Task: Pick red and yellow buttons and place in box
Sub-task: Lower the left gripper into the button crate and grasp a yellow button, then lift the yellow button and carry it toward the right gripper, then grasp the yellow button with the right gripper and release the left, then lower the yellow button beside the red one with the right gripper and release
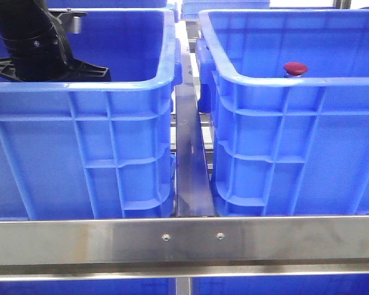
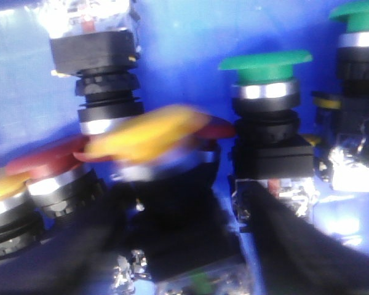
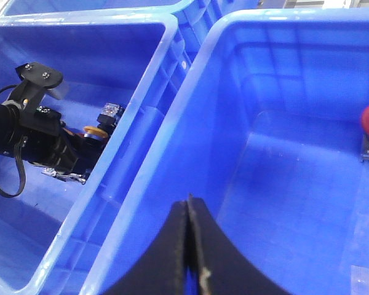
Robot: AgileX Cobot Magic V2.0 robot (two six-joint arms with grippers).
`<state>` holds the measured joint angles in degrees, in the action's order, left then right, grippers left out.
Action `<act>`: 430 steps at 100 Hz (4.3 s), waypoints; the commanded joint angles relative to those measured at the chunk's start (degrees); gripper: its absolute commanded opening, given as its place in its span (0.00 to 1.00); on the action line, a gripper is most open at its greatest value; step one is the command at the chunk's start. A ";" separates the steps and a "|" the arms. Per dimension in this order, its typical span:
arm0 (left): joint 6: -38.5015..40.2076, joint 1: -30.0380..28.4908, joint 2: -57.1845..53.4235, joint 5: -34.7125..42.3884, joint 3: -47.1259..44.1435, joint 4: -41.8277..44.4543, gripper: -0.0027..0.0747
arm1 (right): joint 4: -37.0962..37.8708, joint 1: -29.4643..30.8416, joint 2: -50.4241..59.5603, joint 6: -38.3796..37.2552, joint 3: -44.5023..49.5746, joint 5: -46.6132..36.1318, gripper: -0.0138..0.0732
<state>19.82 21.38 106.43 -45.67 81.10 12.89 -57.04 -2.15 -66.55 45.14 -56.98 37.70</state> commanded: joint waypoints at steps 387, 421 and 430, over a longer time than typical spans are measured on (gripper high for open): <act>-82.12 1.98 -21.98 -11.27 1.74 -58.88 0.79 | -3.82 13.45 -21.42 16.53 -16.11 -8.81 0.35; -82.12 1.98 -21.98 -11.27 1.74 -58.88 0.79 | -2.12 12.24 -32.43 16.53 -22.71 -9.21 0.35; -82.12 1.98 -21.98 -11.27 1.74 -58.88 0.79 | -2.08 11.05 -34.87 16.55 -23.55 -10.54 0.35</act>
<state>-62.85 23.37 86.87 -57.98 81.10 -42.55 -57.60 9.83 -102.39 60.66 -77.92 29.24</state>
